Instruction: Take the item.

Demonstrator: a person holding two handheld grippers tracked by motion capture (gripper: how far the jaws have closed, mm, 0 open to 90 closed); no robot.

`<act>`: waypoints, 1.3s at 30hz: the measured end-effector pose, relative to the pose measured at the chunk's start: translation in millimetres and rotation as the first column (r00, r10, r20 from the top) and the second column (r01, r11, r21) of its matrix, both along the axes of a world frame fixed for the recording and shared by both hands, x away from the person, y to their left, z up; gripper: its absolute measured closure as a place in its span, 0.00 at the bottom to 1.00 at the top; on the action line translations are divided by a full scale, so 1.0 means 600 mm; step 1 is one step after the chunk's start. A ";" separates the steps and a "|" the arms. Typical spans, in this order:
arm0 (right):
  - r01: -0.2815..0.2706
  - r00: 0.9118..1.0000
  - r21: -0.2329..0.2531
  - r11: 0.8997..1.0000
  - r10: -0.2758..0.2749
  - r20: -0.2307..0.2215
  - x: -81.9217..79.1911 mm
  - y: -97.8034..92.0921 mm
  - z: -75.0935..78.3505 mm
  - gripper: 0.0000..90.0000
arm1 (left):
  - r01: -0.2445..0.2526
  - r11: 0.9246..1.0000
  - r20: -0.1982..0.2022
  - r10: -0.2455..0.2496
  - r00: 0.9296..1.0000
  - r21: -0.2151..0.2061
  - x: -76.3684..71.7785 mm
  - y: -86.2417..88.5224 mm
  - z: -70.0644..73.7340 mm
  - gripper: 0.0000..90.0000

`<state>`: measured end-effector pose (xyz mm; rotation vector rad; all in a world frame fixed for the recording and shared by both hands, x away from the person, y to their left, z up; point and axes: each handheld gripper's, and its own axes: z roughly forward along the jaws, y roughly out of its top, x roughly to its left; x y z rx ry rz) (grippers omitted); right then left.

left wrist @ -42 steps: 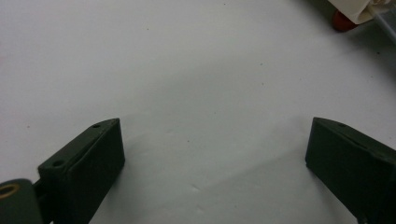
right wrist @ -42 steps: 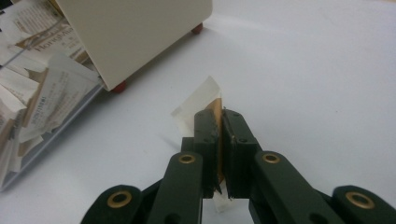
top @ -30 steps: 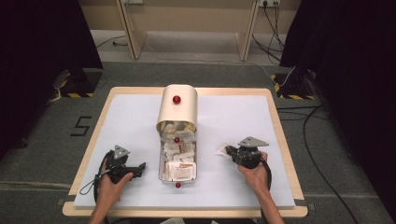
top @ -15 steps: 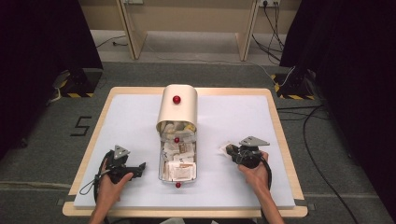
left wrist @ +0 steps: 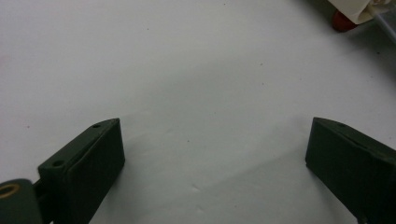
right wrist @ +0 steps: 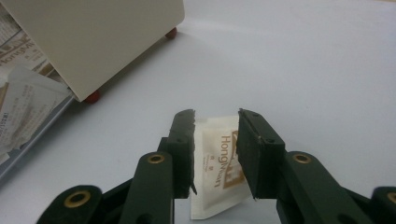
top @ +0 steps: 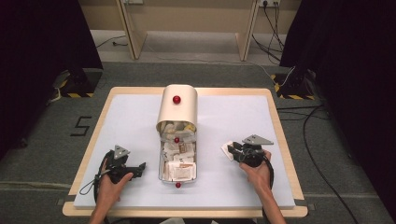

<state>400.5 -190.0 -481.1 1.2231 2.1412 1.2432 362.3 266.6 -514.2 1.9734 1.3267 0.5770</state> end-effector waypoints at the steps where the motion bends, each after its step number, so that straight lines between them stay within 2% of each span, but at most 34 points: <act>1: 0.001 1.000 0.001 1.000 -0.001 0.004 0.000 -0.001 0.002 0.74 | 0.000 1.000 0.000 0.000 1.000 0.000 0.000 0.000 0.000 0.04; 9: 0.012 1.000 0.017 1.000 -0.012 0.006 -0.001 -0.007 0.008 0.66 | 0.000 1.000 0.000 0.000 1.000 0.000 0.000 0.000 0.000 0.04; 20: 0.067 0.998 0.029 0.997 -0.066 -0.023 -0.008 -0.024 0.014 0.42 | 0.000 1.000 0.000 0.000 1.000 -0.001 0.000 0.000 0.000 0.04; 26: 0.073 0.997 -0.005 0.997 -0.073 -0.024 -0.017 -0.029 0.013 0.39 | 0.000 1.000 0.000 0.000 1.000 0.000 0.000 0.000 0.000 0.04; 39: 0.064 0.997 0.014 0.998 -0.063 -0.039 -0.029 -0.032 0.017 0.35 | 0.000 1.000 0.000 0.000 1.000 0.000 0.000 0.000 0.000 0.04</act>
